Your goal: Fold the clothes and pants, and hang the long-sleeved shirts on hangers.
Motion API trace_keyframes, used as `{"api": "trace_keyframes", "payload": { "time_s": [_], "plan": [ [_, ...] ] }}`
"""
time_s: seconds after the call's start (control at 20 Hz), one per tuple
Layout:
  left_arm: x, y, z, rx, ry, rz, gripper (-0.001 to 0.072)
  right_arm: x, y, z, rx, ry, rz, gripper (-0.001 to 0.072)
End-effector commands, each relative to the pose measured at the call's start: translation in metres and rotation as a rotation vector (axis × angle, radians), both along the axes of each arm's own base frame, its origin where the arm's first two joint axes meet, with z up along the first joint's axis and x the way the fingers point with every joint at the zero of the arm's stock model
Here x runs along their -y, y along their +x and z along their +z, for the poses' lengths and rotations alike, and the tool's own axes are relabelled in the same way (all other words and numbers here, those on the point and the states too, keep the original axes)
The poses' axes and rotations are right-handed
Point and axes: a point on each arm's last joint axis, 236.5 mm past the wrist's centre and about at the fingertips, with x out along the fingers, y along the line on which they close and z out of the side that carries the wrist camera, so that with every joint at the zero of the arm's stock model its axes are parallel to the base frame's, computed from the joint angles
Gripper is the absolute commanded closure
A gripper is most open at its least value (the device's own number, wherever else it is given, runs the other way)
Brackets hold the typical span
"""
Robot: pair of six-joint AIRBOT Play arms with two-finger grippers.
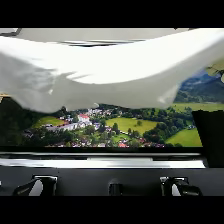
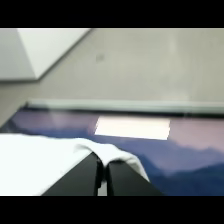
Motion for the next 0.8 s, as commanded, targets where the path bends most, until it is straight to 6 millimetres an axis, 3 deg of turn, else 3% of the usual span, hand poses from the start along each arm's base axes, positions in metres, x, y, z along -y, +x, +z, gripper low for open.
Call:
{"api": "trace_keyframes", "payload": {
  "time_s": [0.0,0.15,0.3,0.4,0.5,0.6,0.75],
  "plan": [
    [-0.016,-0.052,0.019,0.069,0.026,0.192,0.0692,0.015,-0.05,0.042,0.138,0.049,-0.099,0.0673],
    [-0.042,-0.054,0.007,0.02,0.058,0.312,0.0692,0.02,-0.037,0.048,0.152,0.083,-0.112,0.0673],
    [-0.056,-0.026,-0.025,-0.103,0.043,0.309,0.0692,0.024,0.011,0.012,-0.007,0.074,-0.104,0.0673],
    [-0.066,0.008,-0.066,-0.247,0.015,0.273,0.0692,0.027,0.057,-0.038,-0.213,0.08,-0.09,0.0673],
    [-0.075,0.05,-0.119,-0.412,-0.032,0.216,0.0692,0.031,0.104,-0.103,-0.457,0.093,-0.075,0.0672],
    [-0.076,0.095,-0.185,-0.583,-0.04,0.137,0.0692,0.035,0.147,-0.174,-0.683,0.101,-0.06,0.0672],
    [-0.053,0.156,-0.296,-0.816,0.0,-0.021,0.0691,0.044,0.202,-0.275,-0.926,0.116,-0.059,0.0672]
  ]
}}
